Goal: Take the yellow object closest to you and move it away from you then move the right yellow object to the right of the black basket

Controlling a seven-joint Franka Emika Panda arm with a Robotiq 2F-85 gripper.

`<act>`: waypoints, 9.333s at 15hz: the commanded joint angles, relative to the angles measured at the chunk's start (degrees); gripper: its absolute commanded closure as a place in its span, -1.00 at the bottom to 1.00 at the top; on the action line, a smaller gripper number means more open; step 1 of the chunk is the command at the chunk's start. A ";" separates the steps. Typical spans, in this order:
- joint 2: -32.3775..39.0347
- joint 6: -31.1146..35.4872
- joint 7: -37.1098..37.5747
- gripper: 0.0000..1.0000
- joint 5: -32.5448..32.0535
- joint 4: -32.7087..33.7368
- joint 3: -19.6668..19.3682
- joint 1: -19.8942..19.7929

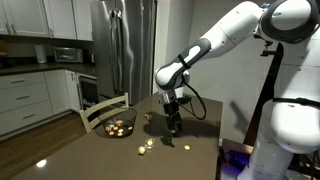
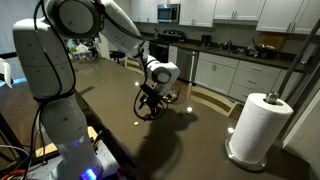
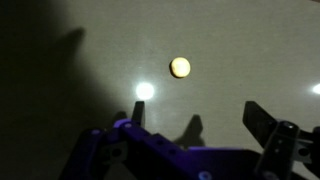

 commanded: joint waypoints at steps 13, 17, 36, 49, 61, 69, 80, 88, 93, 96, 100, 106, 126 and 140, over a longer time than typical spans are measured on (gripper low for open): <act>-0.29 17.67 8.08 -1.00 -2.58 -9.96 2.25 0.14; -3.62 15.20 10.27 -1.00 -3.80 -9.60 2.73 0.54; -3.50 8.31 13.40 -0.45 -3.60 -12.34 2.94 0.77; -4.79 8.34 14.45 0.95 -4.34 -12.54 3.08 0.91; -8.85 7.52 15.79 0.93 -6.68 -11.90 3.43 0.76; -8.22 7.05 15.71 0.92 -11.04 -2.45 3.19 0.49; 2.03 -0.80 16.72 0.93 -13.35 21.49 2.20 0.10; 6.67 6.72 15.09 0.93 -11.40 21.61 -0.21 -2.41; 9.16 6.72 15.02 0.93 -10.89 26.84 -1.88 -4.51; 10.06 6.19 15.05 0.92 -10.73 29.01 -2.21 -5.25; 10.95 4.39 14.65 0.87 -9.84 30.85 -2.08 -5.70; 13.27 6.70 14.93 -0.05 -7.31 29.12 -1.80 -5.72; 3.09 7.28 10.38 -1.00 -7.97 18.33 2.51 -2.15; 2.43 7.67 2.85 -1.00 -7.39 11.65 6.01 1.17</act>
